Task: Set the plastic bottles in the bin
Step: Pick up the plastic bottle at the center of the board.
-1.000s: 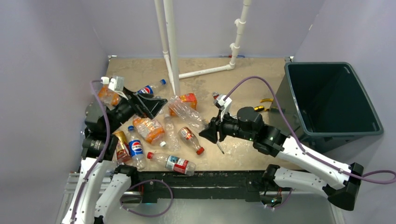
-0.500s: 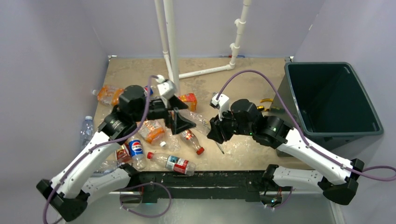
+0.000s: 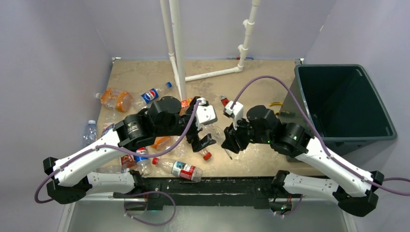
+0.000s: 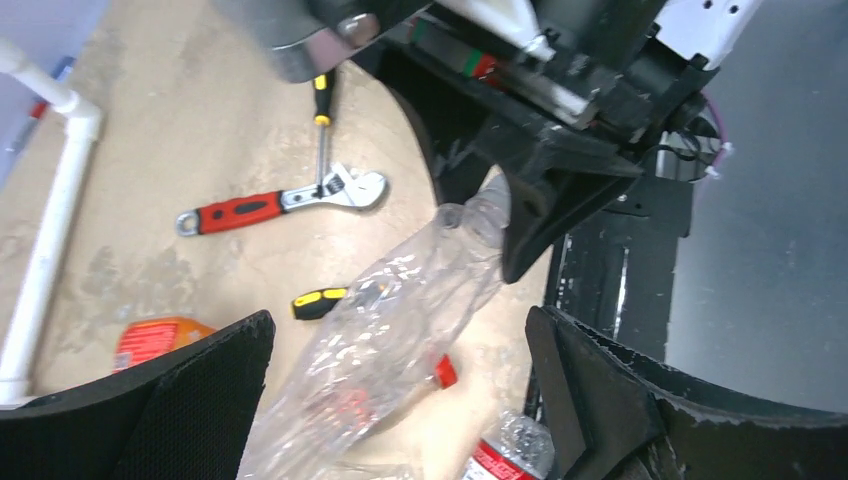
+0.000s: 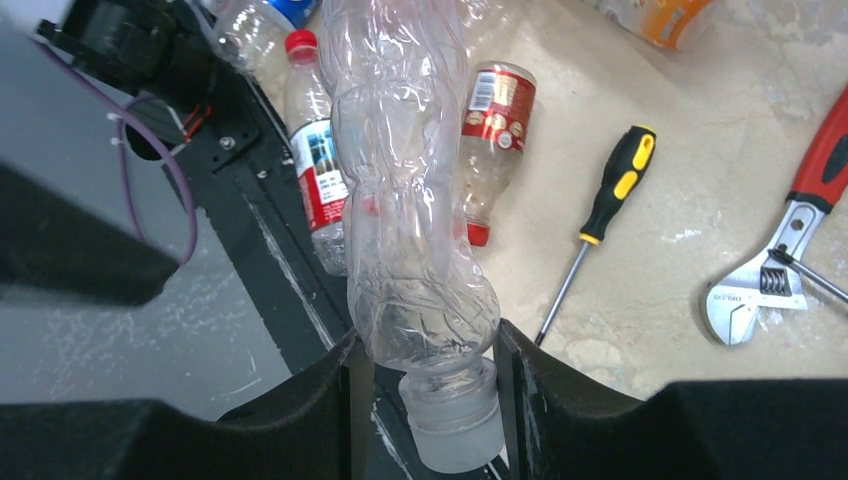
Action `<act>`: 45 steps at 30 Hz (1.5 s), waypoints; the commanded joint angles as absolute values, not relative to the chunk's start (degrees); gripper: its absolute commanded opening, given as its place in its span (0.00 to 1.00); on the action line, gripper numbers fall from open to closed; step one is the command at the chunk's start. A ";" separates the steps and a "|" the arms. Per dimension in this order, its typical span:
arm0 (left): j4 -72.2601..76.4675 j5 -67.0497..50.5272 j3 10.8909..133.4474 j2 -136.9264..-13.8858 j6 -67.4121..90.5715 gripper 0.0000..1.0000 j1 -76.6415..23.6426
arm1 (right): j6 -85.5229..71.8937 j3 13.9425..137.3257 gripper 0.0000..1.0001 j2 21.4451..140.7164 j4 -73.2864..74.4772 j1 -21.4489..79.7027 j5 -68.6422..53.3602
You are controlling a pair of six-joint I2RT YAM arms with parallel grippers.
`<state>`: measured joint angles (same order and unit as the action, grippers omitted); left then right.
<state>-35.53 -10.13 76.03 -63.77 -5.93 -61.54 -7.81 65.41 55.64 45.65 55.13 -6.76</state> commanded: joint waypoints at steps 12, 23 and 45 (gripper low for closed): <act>-39.71 -9.86 78.34 -62.61 -17.03 0.92 -61.68 | -4.31 70.48 0.00 56.96 43.99 56.10 -12.32; -42.97 -7.96 76.87 -63.02 -18.48 0.92 -61.70 | -1.60 77.19 0.00 58.18 46.42 56.16 -13.57; -43.52 -12.49 75.73 -65.35 -18.67 0.00 -61.65 | -0.71 79.05 0.00 57.59 44.86 56.25 -13.14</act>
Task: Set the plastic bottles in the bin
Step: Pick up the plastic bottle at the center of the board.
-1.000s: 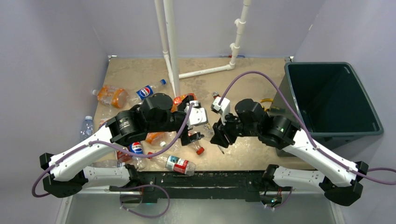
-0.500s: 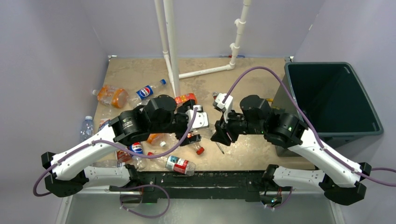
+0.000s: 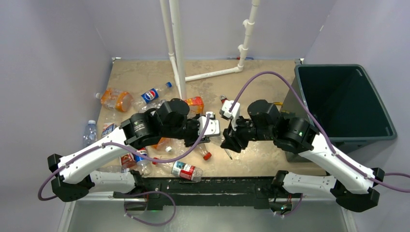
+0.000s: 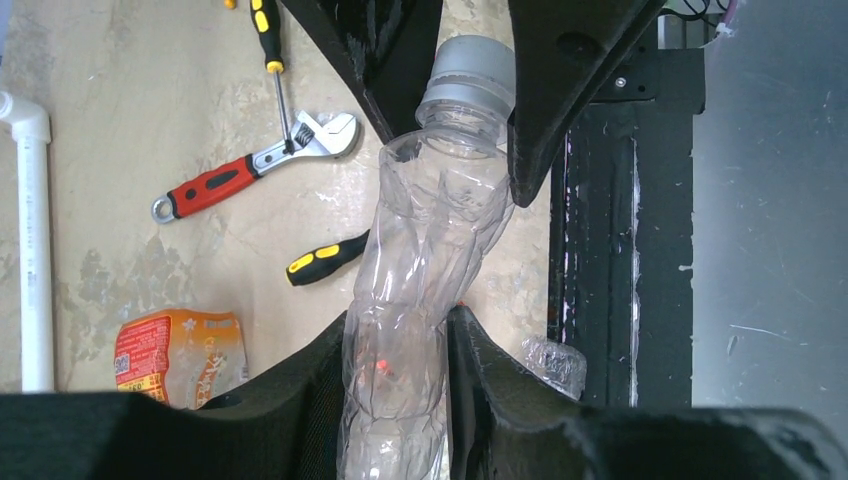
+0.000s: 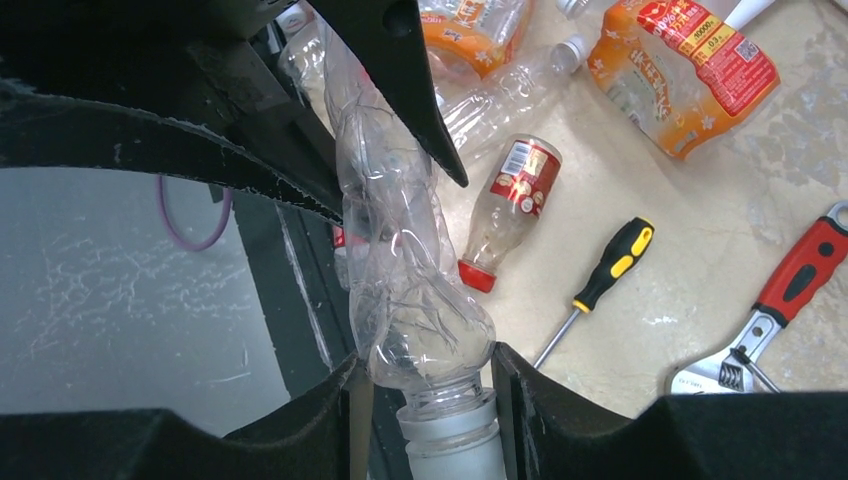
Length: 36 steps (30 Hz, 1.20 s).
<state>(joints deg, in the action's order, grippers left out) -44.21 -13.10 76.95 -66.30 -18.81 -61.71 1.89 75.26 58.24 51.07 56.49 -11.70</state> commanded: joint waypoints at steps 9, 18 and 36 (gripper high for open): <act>-31.50 -10.67 71.55 -56.62 -14.47 0.00 -61.61 | -3.76 77.79 0.88 54.06 39.02 56.25 -12.30; -11.67 -5.15 58.10 -45.61 -2.59 0.00 -61.61 | -11.67 63.52 0.99 39.01 13.73 56.23 -8.12; 19.73 -9.54 41.56 -39.18 17.42 0.00 -61.61 | -29.51 52.87 0.91 42.11 -19.19 56.24 -5.02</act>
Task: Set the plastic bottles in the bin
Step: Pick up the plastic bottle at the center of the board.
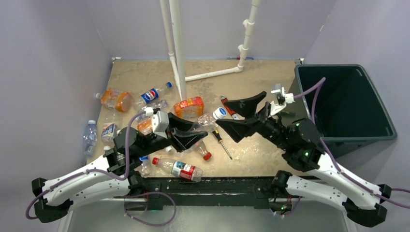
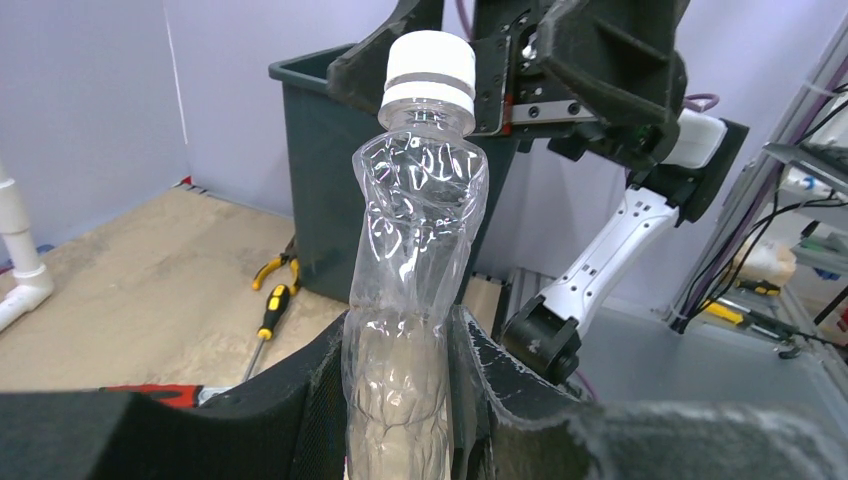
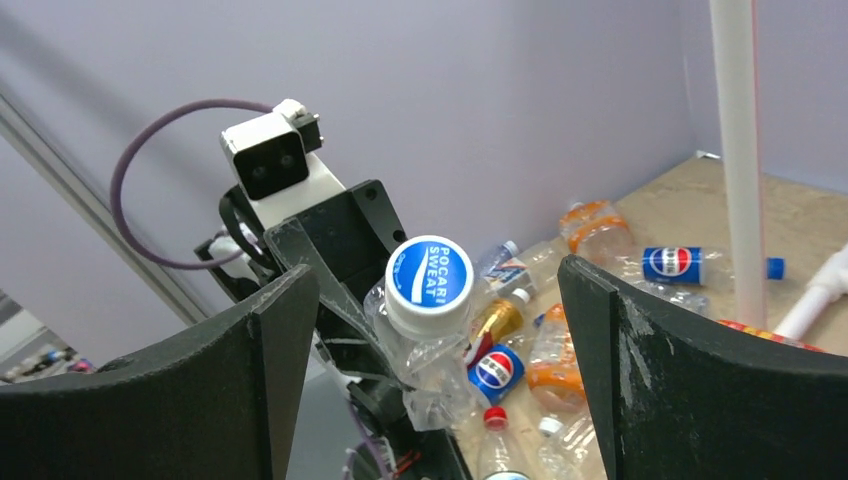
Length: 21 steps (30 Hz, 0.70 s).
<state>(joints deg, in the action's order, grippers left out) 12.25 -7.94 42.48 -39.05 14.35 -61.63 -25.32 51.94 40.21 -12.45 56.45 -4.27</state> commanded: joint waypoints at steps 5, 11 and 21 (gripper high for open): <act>21.10 -9.23 40.80 -39.70 17.50 0.00 -61.61 | -30.38 52.91 0.81 43.43 -20.95 56.23 -5.16; 22.93 -8.74 40.26 -40.06 17.58 0.00 -61.61 | -30.60 54.09 0.55 45.14 -19.13 56.24 -5.03; 20.98 -5.55 40.49 -40.48 18.30 0.43 -61.61 | -26.28 58.88 0.00 46.10 -14.66 56.25 -7.75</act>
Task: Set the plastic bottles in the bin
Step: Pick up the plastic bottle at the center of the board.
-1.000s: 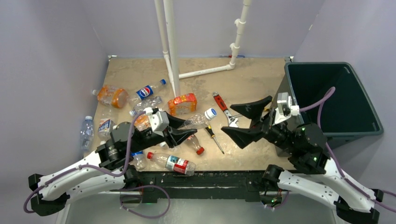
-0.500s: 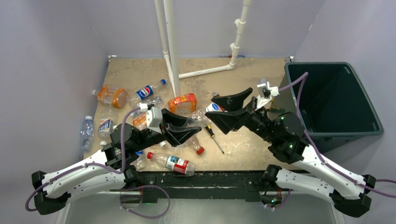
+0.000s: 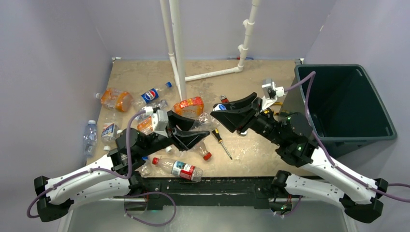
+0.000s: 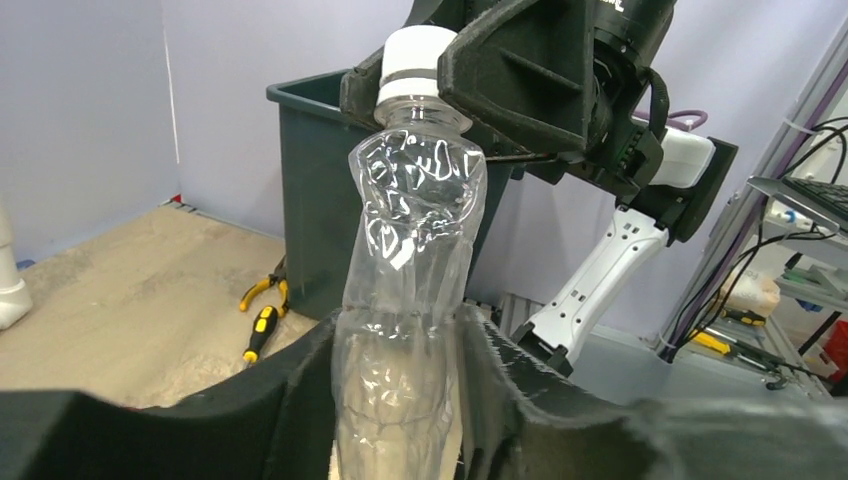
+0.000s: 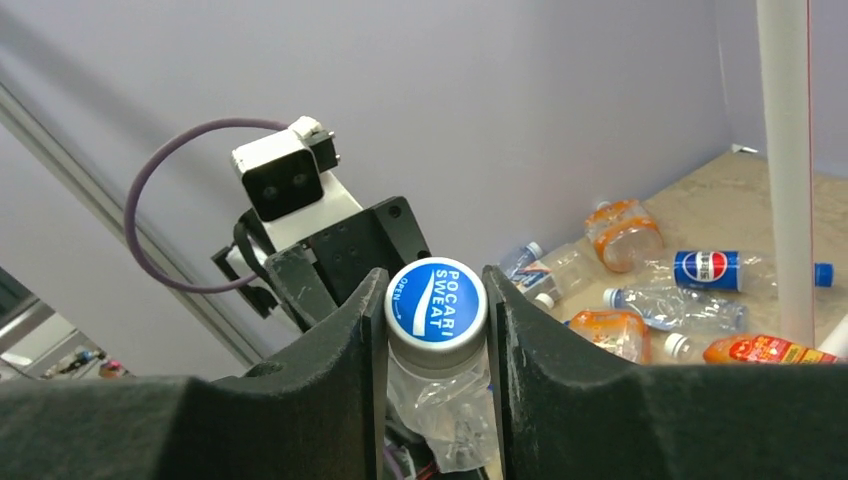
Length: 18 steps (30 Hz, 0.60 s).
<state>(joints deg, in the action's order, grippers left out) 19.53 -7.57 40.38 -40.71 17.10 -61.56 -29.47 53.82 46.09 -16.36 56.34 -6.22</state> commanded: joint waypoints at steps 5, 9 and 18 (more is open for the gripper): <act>16.24 1.09 41.04 -38.51 19.88 0.94 -61.61 | -17.69 67.82 0.00 45.62 -6.18 56.18 -2.97; 13.51 6.50 40.52 -34.90 20.46 0.98 -61.61 | -9.97 76.07 0.00 46.01 -0.19 56.25 7.10; 10.01 19.37 37.27 -27.40 22.70 0.99 -61.61 | 5.95 87.11 0.00 49.44 1.01 56.20 42.75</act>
<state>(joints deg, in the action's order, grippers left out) 12.47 11.22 38.41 -28.49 20.40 -61.58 -4.69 84.53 47.16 1.45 56.29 20.93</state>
